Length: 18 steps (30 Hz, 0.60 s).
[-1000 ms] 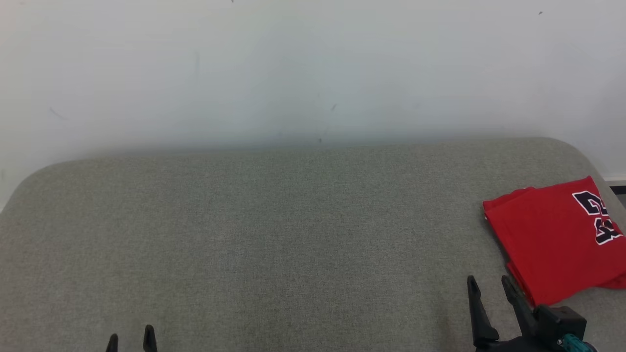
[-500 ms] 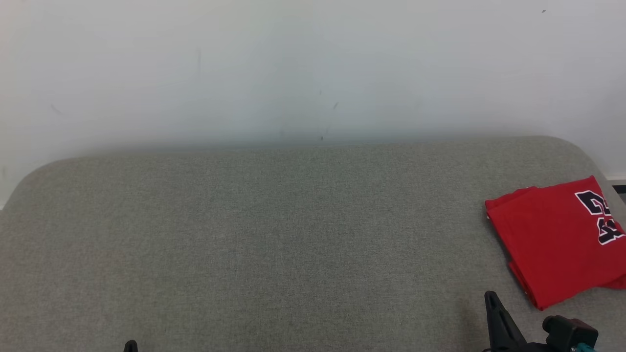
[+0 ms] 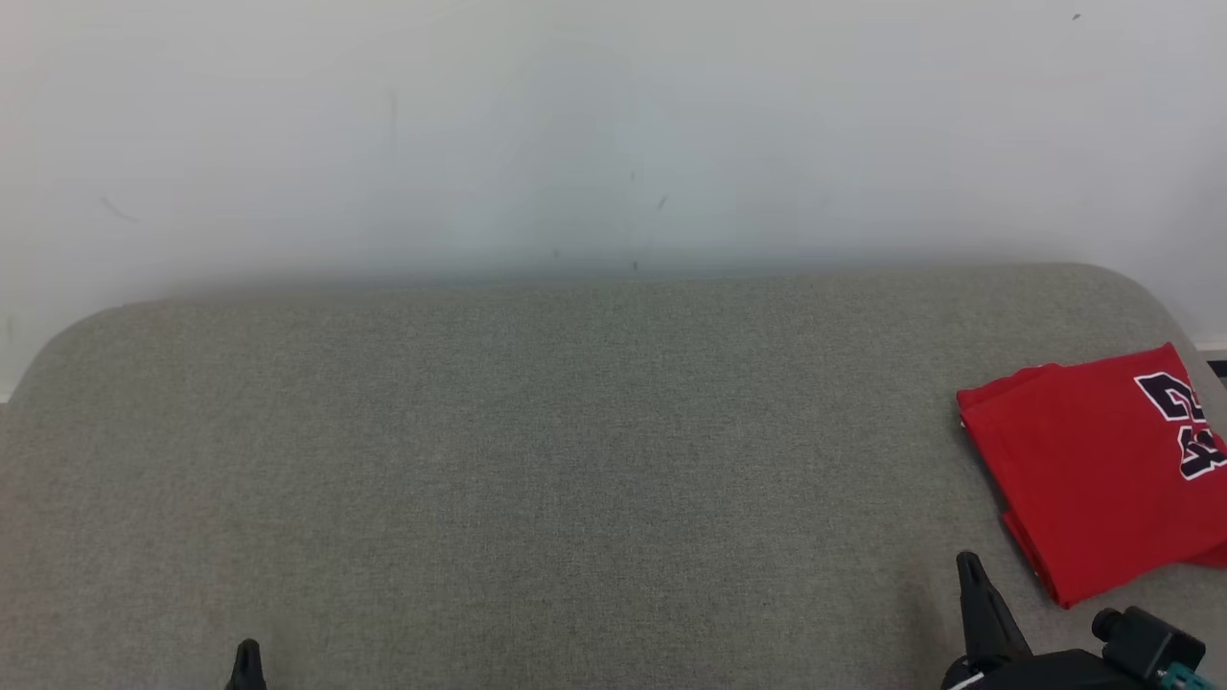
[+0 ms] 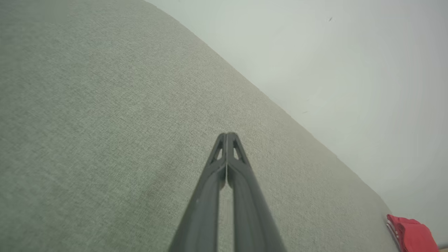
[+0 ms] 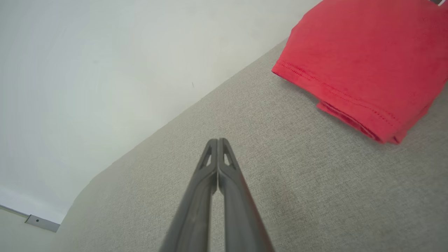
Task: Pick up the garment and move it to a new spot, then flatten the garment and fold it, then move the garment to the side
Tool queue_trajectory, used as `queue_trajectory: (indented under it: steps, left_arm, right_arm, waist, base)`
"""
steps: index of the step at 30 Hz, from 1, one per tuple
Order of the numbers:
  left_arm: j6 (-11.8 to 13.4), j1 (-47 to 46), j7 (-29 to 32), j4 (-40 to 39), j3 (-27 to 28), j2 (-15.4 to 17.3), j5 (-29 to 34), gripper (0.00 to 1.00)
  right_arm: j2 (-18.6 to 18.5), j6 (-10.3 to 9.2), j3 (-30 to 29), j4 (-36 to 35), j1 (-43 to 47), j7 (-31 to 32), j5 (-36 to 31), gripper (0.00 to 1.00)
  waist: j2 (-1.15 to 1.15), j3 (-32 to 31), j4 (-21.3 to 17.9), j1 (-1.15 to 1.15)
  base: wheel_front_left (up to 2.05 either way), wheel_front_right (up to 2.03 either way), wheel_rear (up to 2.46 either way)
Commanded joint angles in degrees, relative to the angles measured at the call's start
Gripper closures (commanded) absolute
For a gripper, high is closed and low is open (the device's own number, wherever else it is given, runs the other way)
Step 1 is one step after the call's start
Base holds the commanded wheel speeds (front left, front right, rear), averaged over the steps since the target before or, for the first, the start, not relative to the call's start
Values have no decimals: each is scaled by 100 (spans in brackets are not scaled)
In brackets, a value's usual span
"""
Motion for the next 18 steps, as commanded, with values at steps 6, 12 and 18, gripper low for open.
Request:
queue_trajectory:
  steps: [6, 12, 18]
  left_arm:
    - [-18, -263, 177, -84, 56, 9, -545, 100]
    - [-22, -343, 314, -81, 82, 6, -969, 100]
    - [-25, -416, 450, -78, 109, 3, -1369, 100]
  right_arm:
    - [-13, 1, -14, -61, -239, 81, 622, 100]
    - [-14, 2, -19, -54, -297, 137, 1090, 100]
    - [-15, 2, -23, -46, -349, 186, 1536, 100]
  waist:
    - [0, 19, 14, 0]
    - [0, 37, 27, -1]
    - [0, 55, 40, -1]
  base:
    - [0, 0, 0]
    - [0, 0, 0]
    - [0, 0, 0]
